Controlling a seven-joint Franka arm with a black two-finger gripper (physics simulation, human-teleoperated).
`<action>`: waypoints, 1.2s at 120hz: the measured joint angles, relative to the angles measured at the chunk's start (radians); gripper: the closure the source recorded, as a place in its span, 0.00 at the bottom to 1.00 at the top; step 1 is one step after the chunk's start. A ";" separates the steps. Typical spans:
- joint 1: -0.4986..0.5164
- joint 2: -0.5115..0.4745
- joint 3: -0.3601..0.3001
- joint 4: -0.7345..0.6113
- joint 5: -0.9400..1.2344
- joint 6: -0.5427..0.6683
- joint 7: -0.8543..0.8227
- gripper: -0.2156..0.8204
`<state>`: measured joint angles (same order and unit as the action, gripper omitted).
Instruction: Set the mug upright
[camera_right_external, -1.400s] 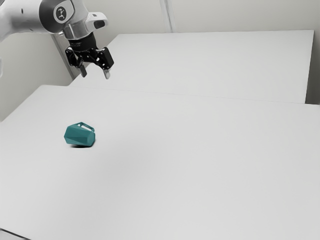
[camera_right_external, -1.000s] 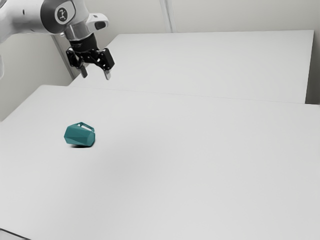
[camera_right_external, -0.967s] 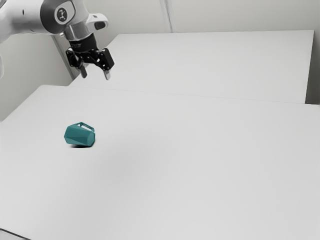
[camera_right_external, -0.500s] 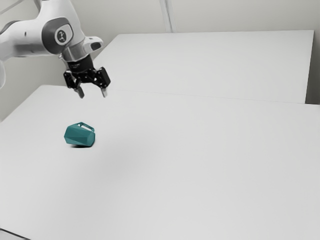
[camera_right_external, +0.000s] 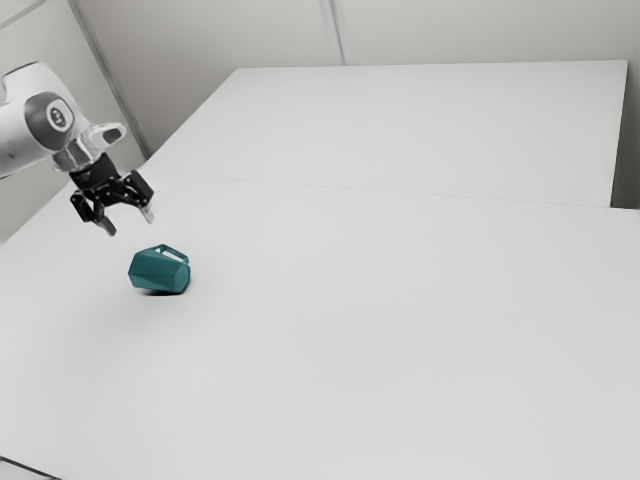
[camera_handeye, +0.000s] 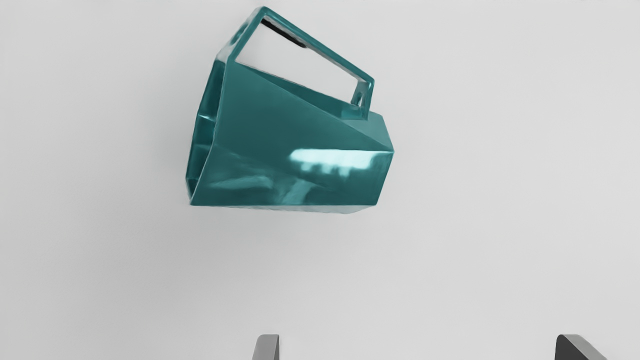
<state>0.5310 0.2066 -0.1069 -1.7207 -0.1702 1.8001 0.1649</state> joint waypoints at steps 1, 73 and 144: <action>0.006 0.003 0.000 0.000 -0.004 0.002 0.009 0.21; 0.198 0.368 0.011 0.215 -0.347 0.056 0.588 0.21; 0.252 0.420 0.001 0.243 -0.458 -0.119 0.827 0.21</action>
<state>0.7835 0.6271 -0.1062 -1.4774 -0.6281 1.6811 0.9917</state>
